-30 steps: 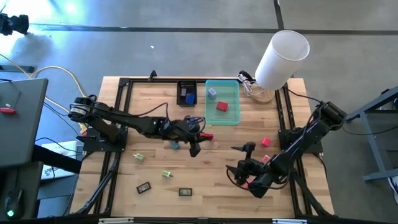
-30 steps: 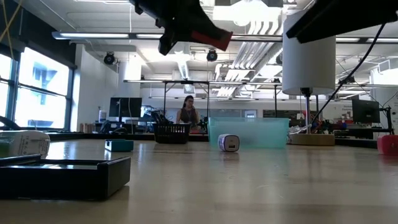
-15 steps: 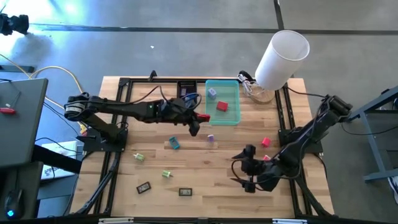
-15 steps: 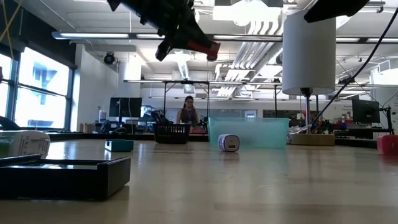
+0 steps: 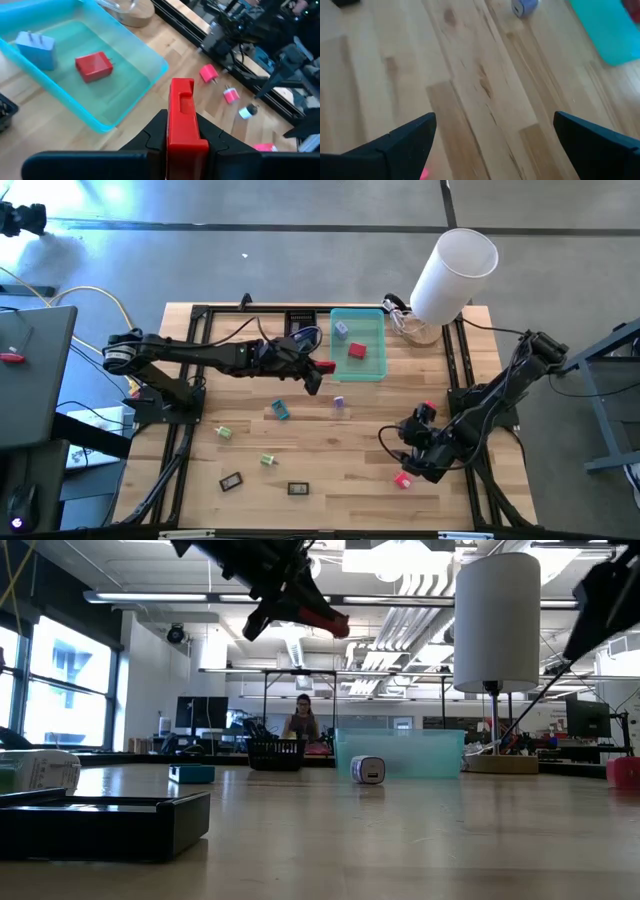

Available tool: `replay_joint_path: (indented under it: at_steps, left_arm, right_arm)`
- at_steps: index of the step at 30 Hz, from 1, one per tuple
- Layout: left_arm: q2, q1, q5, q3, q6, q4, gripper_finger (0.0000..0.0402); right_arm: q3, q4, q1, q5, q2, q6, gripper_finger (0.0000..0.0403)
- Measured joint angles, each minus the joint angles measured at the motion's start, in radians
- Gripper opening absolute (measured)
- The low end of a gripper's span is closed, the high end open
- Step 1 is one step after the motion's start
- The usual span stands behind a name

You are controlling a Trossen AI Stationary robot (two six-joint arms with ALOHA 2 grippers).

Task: Pick & Place Office items
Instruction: Put the red digital timer into the black bin

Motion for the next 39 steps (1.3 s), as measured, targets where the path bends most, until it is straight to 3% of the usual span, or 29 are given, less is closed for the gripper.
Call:
replay_joint_path:
  at_steps: [6,12,23,39]
  left_arm:
    - [0.000,0.043,-0.007,0.000,-0.003,-0.017,0.0051]
    - [-0.001,0.053,-0.009,0.000,-0.026,-0.103,0.0052]
    - [-0.004,0.173,-0.009,-0.001,0.058,-0.209,0.0053]
    - [-0.008,0.346,-0.003,-0.001,0.080,-0.326,0.0053]
  right_arm:
    - [-0.113,0.083,-0.008,0.049,0.001,-0.006,0.0391]
    - [-0.180,0.147,-0.094,0.053,0.001,-0.018,0.0391]
    - [-0.181,0.274,-0.153,0.051,0.003,-0.295,0.0391]
    - [-0.182,0.135,-0.149,0.097,0.003,-0.188,0.0391]
